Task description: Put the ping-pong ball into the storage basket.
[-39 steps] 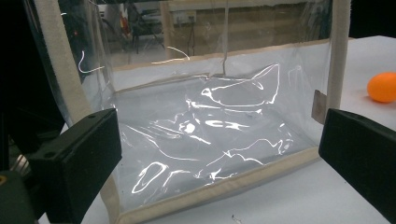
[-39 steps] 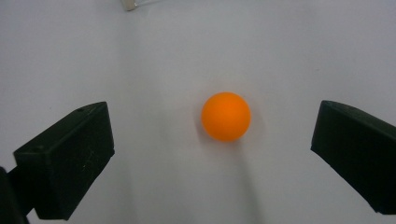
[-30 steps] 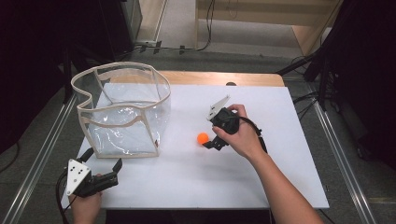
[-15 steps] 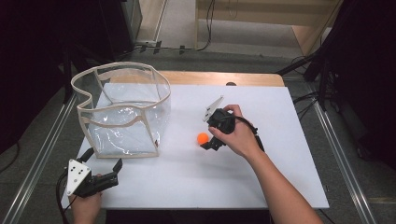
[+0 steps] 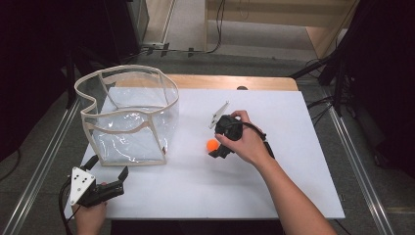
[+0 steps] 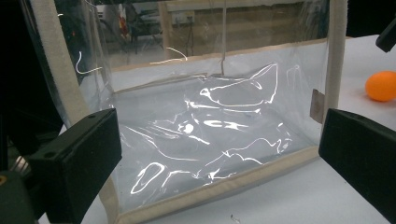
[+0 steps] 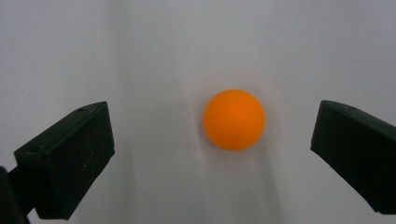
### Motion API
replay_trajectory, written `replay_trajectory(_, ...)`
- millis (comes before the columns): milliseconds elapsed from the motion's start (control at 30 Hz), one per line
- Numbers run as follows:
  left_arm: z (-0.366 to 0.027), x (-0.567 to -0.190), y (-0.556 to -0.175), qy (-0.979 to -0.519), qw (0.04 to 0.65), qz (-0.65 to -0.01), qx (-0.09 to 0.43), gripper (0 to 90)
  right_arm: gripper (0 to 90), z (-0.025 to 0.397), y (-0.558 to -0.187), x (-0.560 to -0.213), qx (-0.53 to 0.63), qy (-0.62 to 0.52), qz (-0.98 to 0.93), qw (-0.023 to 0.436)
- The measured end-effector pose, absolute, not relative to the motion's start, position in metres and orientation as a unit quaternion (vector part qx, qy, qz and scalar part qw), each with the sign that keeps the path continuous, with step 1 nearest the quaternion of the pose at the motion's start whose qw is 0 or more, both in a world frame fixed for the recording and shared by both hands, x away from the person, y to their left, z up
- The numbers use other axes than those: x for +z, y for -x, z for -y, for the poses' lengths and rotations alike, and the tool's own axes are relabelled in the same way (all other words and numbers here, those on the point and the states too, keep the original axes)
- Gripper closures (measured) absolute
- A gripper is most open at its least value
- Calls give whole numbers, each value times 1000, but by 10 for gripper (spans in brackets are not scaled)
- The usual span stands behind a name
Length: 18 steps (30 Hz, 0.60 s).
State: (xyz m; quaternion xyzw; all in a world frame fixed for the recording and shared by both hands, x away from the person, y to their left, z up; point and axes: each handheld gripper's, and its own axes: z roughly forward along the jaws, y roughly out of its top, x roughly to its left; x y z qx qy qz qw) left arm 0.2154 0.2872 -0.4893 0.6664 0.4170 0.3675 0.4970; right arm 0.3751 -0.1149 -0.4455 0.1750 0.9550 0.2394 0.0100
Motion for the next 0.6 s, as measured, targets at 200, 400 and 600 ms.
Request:
replay_trajectory(200, -287, -489, -215, -666, 498, -418, 366, 0, 0, 111, -378, -450, 223, -171, -960, 13)
replay_trajectory(400, -287, -489, -215, -666, 498, -417, 367, 0, 0, 108, -380, -455, 209, -176, -962, 14)
replay_trajectory(600, -287, -489, -215, -666, 498, -417, 366, 0, 62, 104, -381, -458, 200, -173, -964, 19)
